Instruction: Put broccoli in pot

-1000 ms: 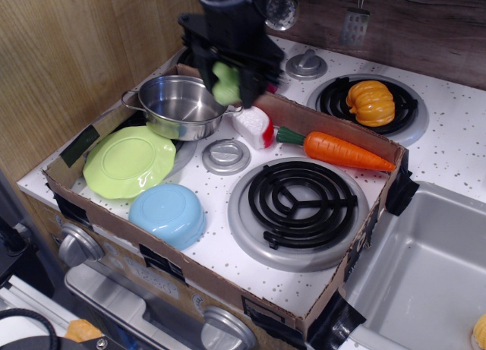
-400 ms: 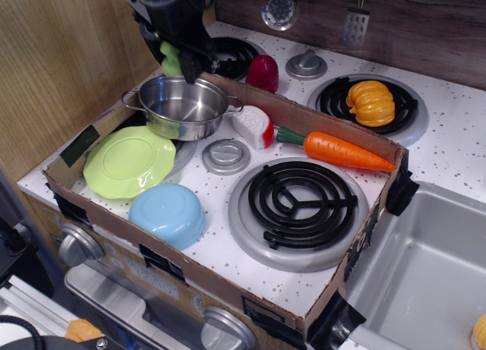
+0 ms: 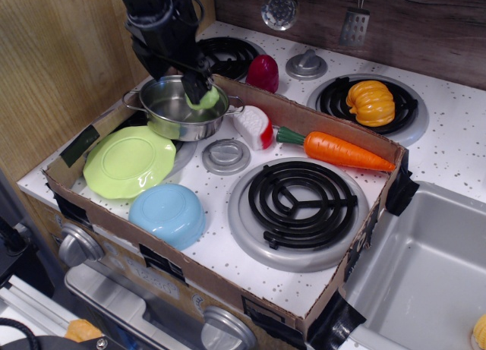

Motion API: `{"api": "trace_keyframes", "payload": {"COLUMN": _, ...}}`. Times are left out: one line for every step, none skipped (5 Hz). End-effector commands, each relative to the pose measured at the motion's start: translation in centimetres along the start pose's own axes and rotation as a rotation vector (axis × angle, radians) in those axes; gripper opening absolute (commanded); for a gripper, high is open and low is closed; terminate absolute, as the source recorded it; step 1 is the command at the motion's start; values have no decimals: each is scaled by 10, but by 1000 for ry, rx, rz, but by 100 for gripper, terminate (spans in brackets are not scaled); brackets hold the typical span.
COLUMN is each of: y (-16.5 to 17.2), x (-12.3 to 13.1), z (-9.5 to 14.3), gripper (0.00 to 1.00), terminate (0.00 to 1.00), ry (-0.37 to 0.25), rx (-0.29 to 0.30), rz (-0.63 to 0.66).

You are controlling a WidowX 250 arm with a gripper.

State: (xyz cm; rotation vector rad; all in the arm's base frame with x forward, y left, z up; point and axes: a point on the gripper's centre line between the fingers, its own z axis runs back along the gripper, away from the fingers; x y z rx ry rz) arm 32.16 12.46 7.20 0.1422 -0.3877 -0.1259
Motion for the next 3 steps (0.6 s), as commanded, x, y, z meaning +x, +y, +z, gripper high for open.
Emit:
{"api": "trace_keyframes", "payload": {"y": -12, "x": 18, "z": 13, "gripper": 100, "terminate": 0, "ry": 14, "rx": -49, "rz": -24}}
{"api": "trace_keyframes", "payload": {"y": -12, "x": 18, "z": 13, "gripper": 100, "terminate": 0, "ry": 14, "rx": -49, "rz": -24}}
{"api": "trace_keyframes", "payload": {"y": -12, "x": 18, "z": 13, "gripper": 100, "terminate": 100, "ry": 14, "rx": -49, "rz": -24}}
